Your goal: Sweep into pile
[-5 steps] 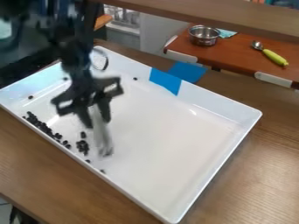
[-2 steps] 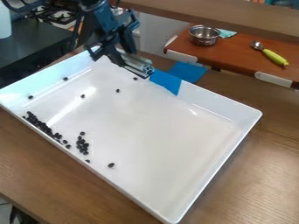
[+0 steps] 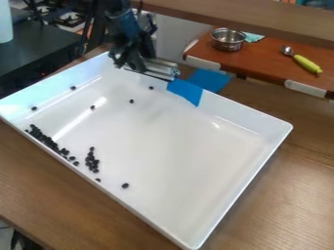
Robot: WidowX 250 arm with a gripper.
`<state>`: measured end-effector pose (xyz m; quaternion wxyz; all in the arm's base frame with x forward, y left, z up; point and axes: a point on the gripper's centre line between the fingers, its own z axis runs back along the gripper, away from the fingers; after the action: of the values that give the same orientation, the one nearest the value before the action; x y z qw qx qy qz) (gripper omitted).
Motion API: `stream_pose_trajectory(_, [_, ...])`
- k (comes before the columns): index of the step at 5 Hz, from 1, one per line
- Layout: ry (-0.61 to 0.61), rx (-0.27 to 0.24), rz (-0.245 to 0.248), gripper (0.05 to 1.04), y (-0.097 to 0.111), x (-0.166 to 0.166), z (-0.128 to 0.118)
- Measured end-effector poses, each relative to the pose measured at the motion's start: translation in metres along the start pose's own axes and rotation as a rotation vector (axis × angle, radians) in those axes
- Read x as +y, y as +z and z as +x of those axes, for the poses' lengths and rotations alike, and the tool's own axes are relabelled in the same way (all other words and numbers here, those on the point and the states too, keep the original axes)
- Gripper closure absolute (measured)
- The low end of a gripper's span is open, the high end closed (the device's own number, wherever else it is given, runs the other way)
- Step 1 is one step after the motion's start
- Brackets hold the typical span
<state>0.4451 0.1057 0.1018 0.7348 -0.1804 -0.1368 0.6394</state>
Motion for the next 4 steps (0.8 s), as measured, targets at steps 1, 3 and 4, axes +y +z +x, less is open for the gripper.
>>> stream_pose_trajectory(1, [0.019,-0.053,0.004,0.718,-0.011,-0.011,-0.005])
stream_pose_trajectory(3, [0.027,-0.133,0.046,0.718,-0.032,-0.008,-0.003])
stream_pose_trajectory(4, [0.019,-0.149,0.04,0.718,-0.033,-0.009,-0.001])
